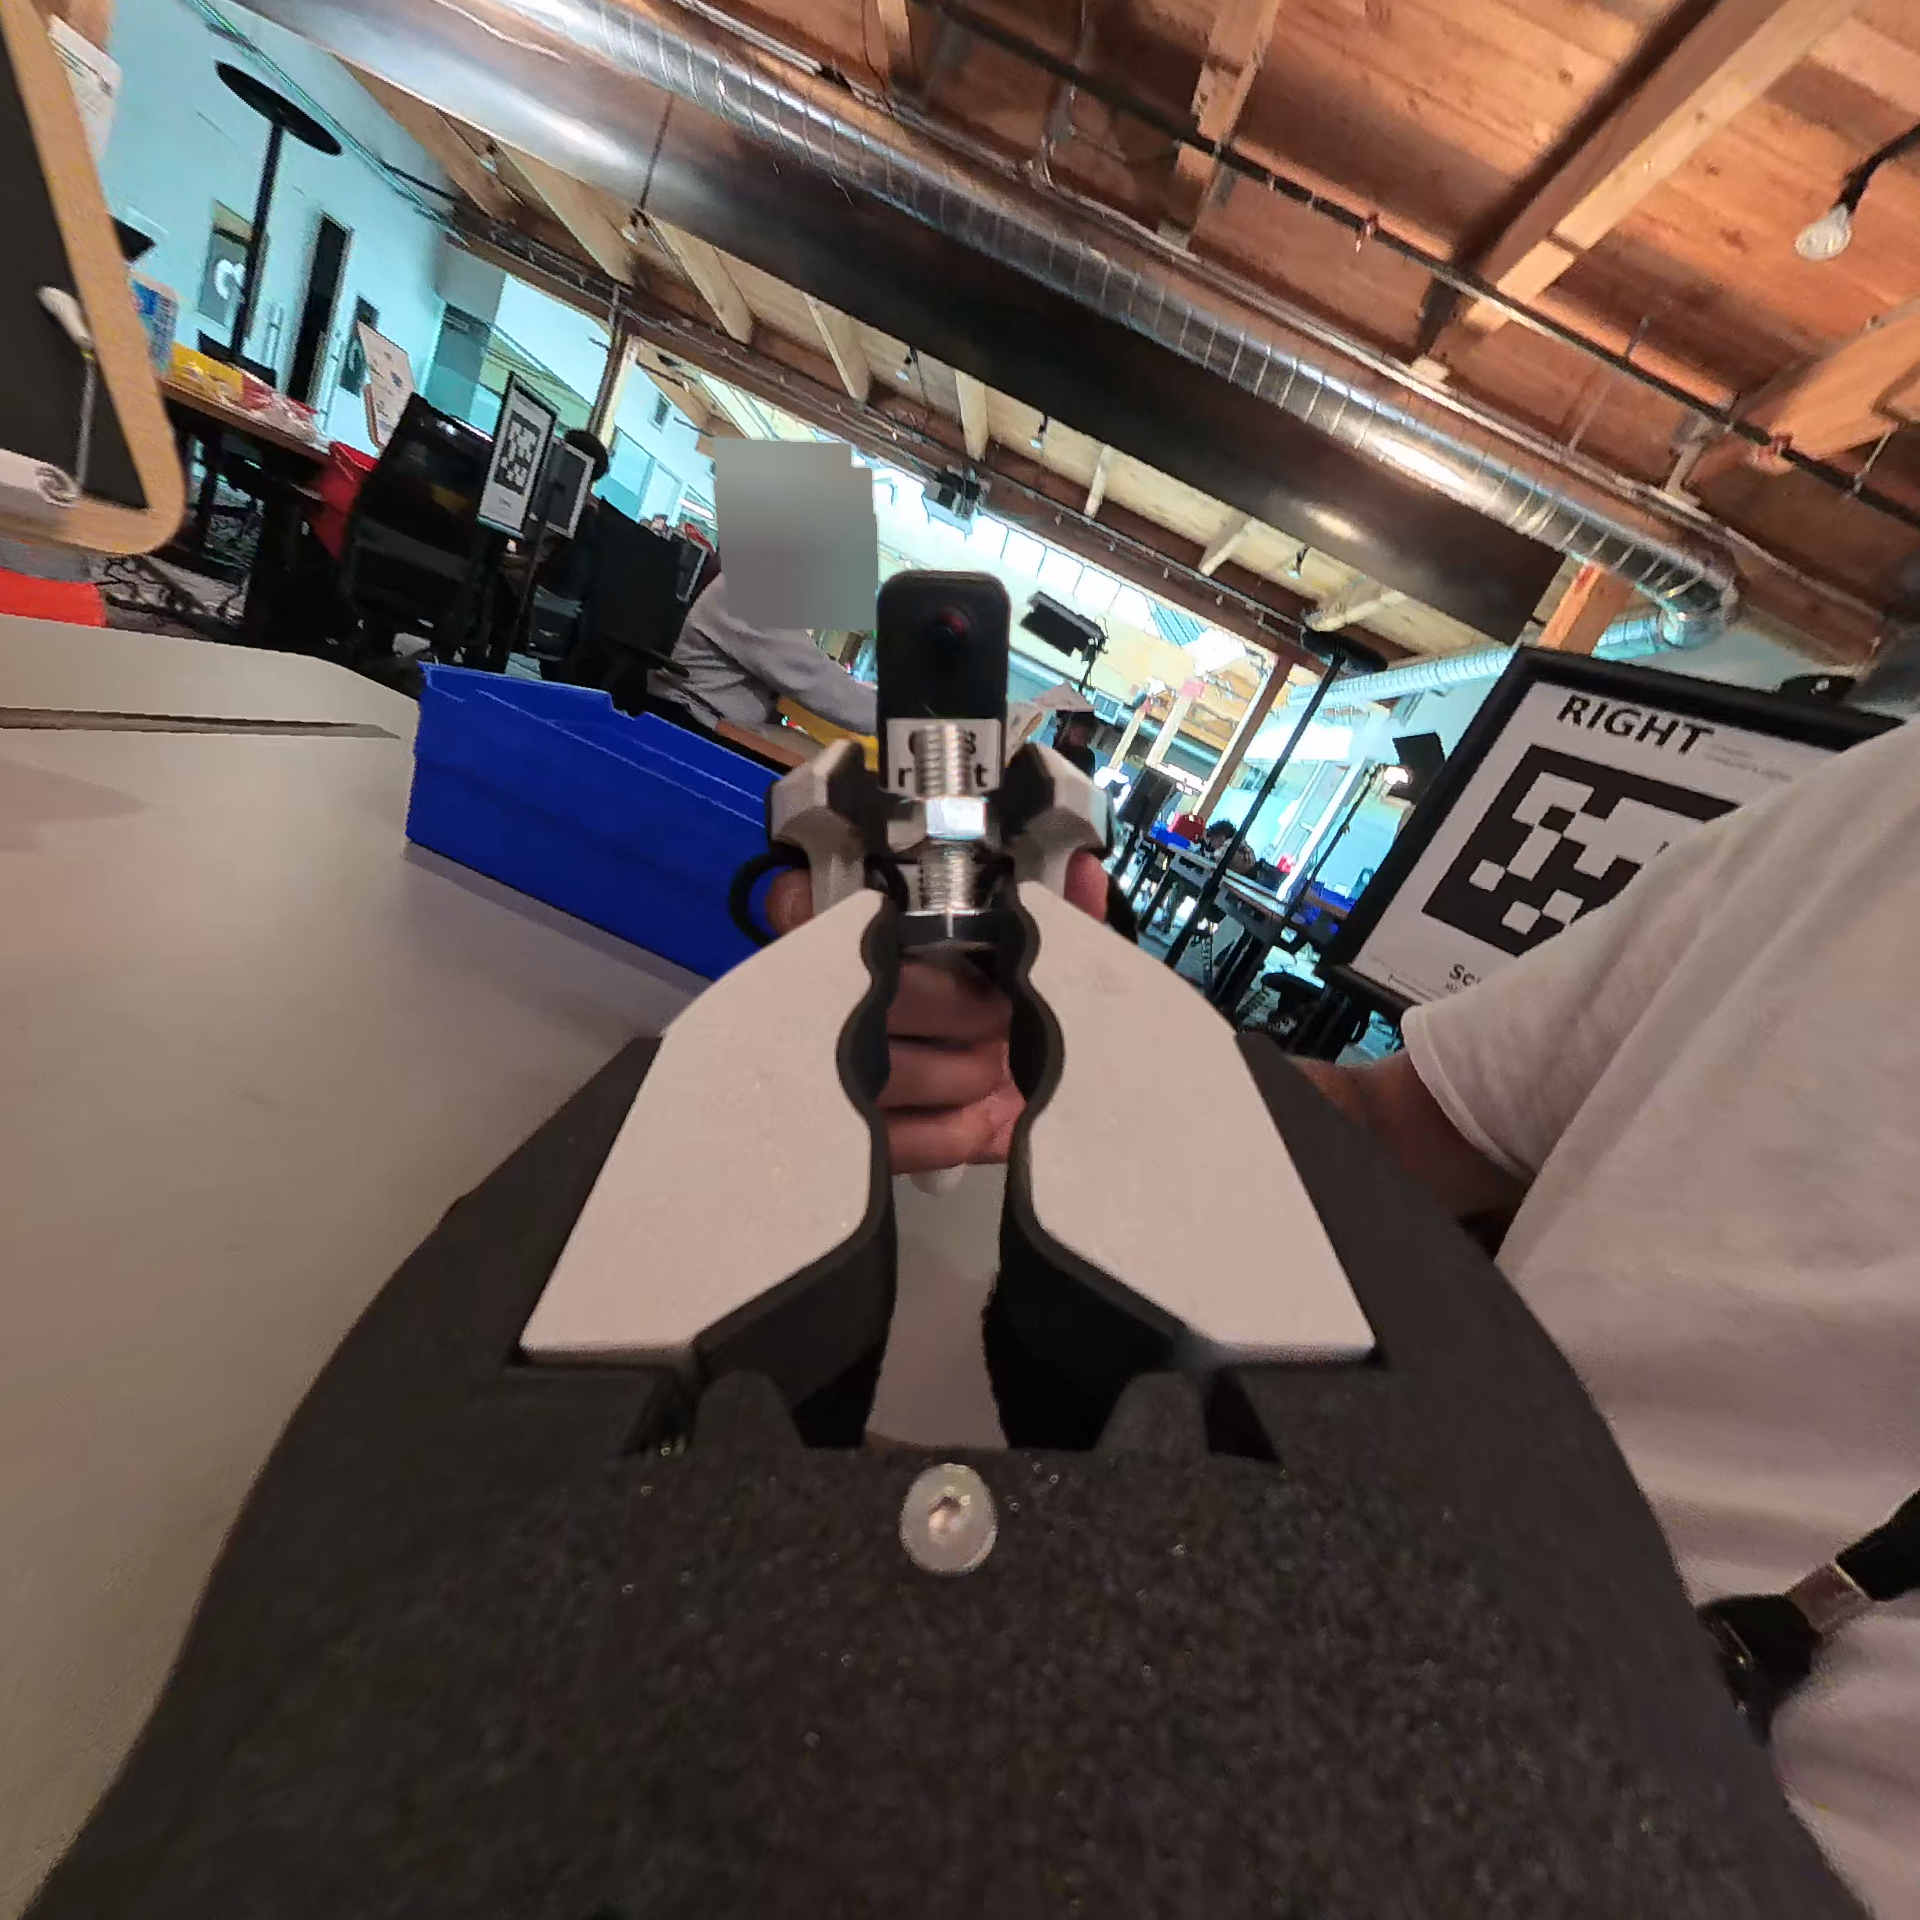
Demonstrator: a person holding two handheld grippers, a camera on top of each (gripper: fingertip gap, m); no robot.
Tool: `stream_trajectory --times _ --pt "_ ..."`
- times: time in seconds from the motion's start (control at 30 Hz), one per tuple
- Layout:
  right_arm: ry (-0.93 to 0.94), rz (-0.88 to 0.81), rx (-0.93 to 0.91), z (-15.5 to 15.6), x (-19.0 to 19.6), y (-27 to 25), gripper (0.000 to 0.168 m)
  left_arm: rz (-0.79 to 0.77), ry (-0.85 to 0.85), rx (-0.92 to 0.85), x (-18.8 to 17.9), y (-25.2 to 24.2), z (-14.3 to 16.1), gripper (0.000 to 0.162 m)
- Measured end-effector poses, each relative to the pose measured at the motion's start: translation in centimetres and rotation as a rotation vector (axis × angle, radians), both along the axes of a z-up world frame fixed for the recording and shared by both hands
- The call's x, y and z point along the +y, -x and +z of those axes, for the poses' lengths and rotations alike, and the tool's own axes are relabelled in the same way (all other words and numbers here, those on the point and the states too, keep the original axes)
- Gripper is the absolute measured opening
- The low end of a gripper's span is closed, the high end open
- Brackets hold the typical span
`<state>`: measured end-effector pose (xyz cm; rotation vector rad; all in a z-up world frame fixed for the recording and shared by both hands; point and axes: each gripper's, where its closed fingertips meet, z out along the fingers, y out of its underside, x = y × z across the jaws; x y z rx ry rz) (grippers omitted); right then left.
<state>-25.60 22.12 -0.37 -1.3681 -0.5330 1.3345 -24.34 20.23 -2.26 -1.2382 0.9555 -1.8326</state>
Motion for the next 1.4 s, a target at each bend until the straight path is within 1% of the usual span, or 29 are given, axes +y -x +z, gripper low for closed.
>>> stream_trajectory --times 0.07,0.1,0.2,0.27,0.37,0.43,0.47,0.57,0.6,0.63,0.67,0.7,0.73,0.77,0.8,0.87,0.9,0.97,1.0,1.13,1.2,1.23,1.3,1.33,1.4 --pt "-0.003 0.013 0.010 0.2 -0.2 -0.1 0.026 0.003 -0.020 0.012 -0.2 -0.2 -0.1 0.018" --pt "-0.012 0.020 0.015 0.3 -0.3 -0.1 0.011 0.001 -0.026 0.016 -0.3 -0.2 -0.2 0.018" --pt "-0.009 0.021 -0.009 0.1 -0.3 -0.3 0.009 0.030 -0.051 0.028 -0.2 -0.4 -0.3 0.018" --pt "0.000 0.001 -0.032 -0.1 0.1 -0.6 0.008 0.092 -0.091 0.041 0.2 -0.5 -0.4 0.018" --pt "-0.026 -0.084 -0.064 1.0 0.9 -2.5 0.008 0.153 -0.170 0.080 0.4 -0.7 -0.9 0.028" --pt "-0.063 -0.175 -0.135 2.8 1.4 -5.2 0.008 0.168 -0.182 0.107 0.5 -0.8 -1.3 0.033" --pt "-0.095 -0.246 -0.190 4.0 1.7 -7.0 0.009 0.167 -0.178 0.119 0.5 -0.9 -1.5 0.033" --pt "-0.142 -0.551 -0.398 7.9 2.5 -16.0 0.009 0.176 -0.147 0.159 0.8 -1.3 -2.1 0.033" --pt "-0.105 -0.648 -0.506 8.0 2.7 -19.7 0.009 0.177 -0.135 0.177 0.9 -1.4 -2.5 0.033" --pt "-0.028 -0.717 -0.635 7.1 2.8 -23.6 0.010 0.173 -0.123 0.197 1.1 -1.6 -2.9 0.033" --pt "0.086 -0.768 -0.759 5.3 2.8 -27.7 0.009 0.167 -0.110 0.215 1.1 -1.7 -3.2 0.033" --pt "0.230 -0.811 -0.879 2.6 2.6 -31.8 0.009 0.161 -0.097 0.229 1.2 -1.8 -3.5 0.033" --pt "0.403 -0.832 -1.003 -0.9 1.9 -35.8 0.009 0.158 -0.086 0.238 1.3 -1.8 -3.7 0.033" --pt "0.588 -0.828 -1.119 -4.5 0.8 -39.3 0.009 0.156 -0.078 0.242 1.3 -1.9 -3.8 0.033" --pt "0.758 -0.797 -1.197 -7.7 -0.5 -41.8 0.009 0.155 -0.072 0.245 1.3 -1.9 -3.8 0.033" --pt "1.028 -0.672 -1.270 -12.7 -3.6 -43.8 0.009 0.153 -0.075 0.252 1.2 -1.9 -3.9 0.033" --pt "1.106 -0.604 -1.301 -14.4 -4.9 -44.0 0.009 0.152 -0.082 0.258 1.1 -1.8 -4.0 0.033" --pt "1.172 -0.498 -1.343 -16.7 -6.4 -43.9 0.009 0.151 -0.102 0.281 0.8 -1.8 -4.3 0.031" --pt "1.185 -0.467 -1.355 -17.4 -6.7 -43.8 0.009 0.149 -0.114 0.292 0.7 -1.9 -4.5 0.031" --pt "1.150 -0.481 -1.349 -18.3 -6.3 -43.8 0.009 0.142 -0.185 0.349 -0.1 -2.1 -5.3 0.031" --pt "1.115 -0.488 -1.336 -18.5 -6.3 -43.6 0.009 0.177 -0.226 0.385 -0.4 -2.0 -5.5 0.031" --pt "1.085 -0.516 -1.322 -18.2 -6.3 -43.6 0.014 0.199 -0.248 0.389 -0.6 -1.8 -5.2 0.032" --pt "1.009 -0.605 -1.269 -16.6 -6.3 -43.5 0.024 0.265 -0.294 0.378 -0.9 -0.8 -4.6 0.032" --pt "0.941 -0.694 -1.238 -15.3 -6.1 -43.4 0.028 0.322 -0.329 0.380 -0.7 0.1 -4.2 0.031" --pt "0.776 -0.942 -1.114 -12.1 -5.6 -42.7 0.028 0.490 -0.400 0.366 0.3 2.9 -3.0 0.031"
